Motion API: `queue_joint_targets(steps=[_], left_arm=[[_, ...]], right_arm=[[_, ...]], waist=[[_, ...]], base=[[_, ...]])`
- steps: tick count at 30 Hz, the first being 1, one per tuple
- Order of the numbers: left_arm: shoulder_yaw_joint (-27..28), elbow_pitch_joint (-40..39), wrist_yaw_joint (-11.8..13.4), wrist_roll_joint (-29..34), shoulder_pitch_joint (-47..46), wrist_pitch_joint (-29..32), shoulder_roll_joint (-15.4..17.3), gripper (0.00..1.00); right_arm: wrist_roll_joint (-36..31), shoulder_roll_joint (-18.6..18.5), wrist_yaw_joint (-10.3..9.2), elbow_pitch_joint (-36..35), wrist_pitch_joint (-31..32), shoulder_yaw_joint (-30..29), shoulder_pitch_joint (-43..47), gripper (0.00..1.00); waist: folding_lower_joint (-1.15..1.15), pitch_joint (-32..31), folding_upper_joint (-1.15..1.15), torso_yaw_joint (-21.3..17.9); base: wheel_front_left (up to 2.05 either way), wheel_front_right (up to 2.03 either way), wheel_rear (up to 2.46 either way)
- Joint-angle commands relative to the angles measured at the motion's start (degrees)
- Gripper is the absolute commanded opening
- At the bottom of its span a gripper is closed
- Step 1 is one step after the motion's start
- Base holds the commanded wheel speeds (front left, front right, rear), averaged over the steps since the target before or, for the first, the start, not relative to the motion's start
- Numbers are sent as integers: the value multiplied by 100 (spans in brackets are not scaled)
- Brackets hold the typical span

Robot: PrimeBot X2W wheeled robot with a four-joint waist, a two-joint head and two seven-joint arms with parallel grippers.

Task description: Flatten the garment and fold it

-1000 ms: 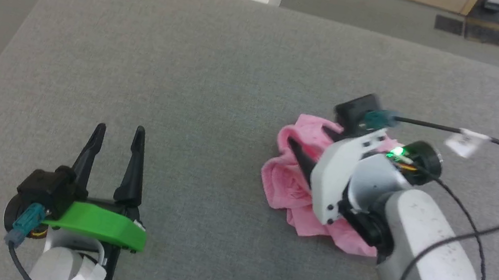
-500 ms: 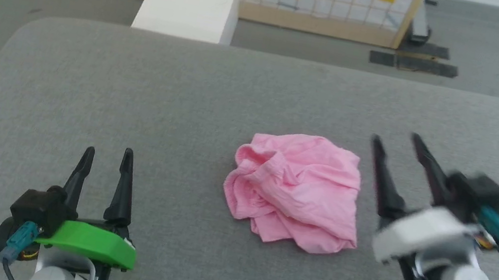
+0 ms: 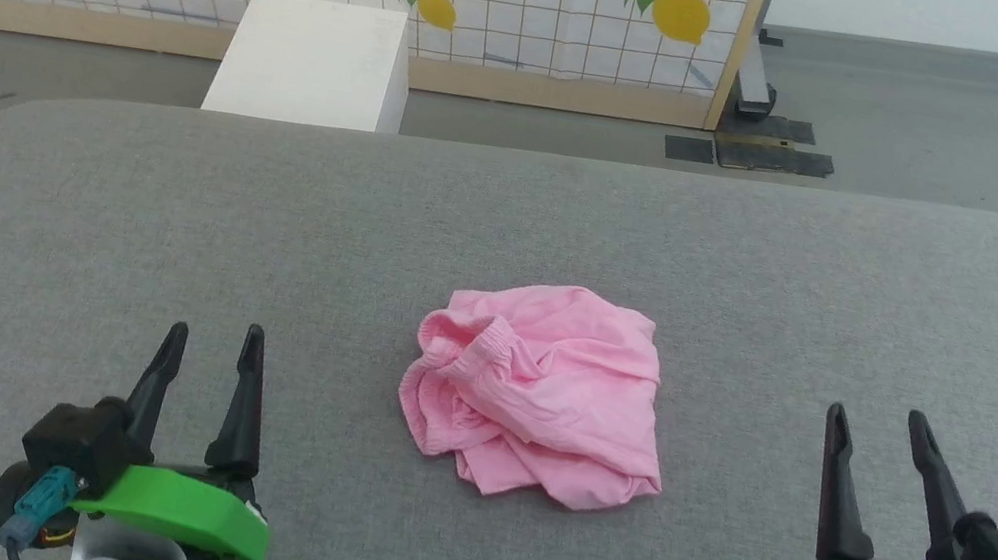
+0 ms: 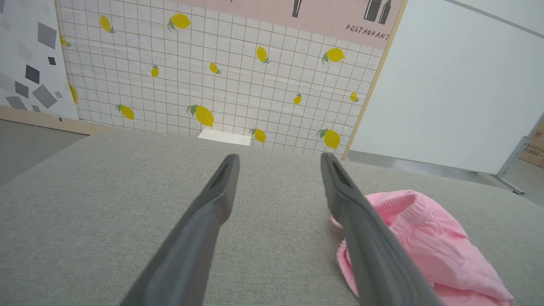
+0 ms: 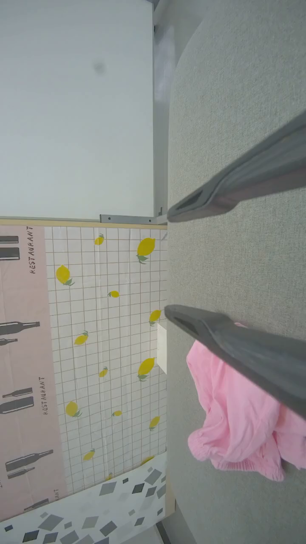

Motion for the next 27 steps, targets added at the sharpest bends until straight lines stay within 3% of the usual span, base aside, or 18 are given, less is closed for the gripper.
queue_joint_targets(steps=[1, 27], left_arm=[[3, 28, 18, 3, 100, -21, -12, 100], [-20, 78, 38, 23, 189, -21, -12, 100]], right_arm=[[-77, 4, -8, -37, -65, -2, 99, 100], [-149, 4, -8, -13, -121, 27, 271, 100]], waist=[[0, -21, 0, -25], [0, 10, 0, 12]], base=[[0, 0, 0], [0, 0, 0]])
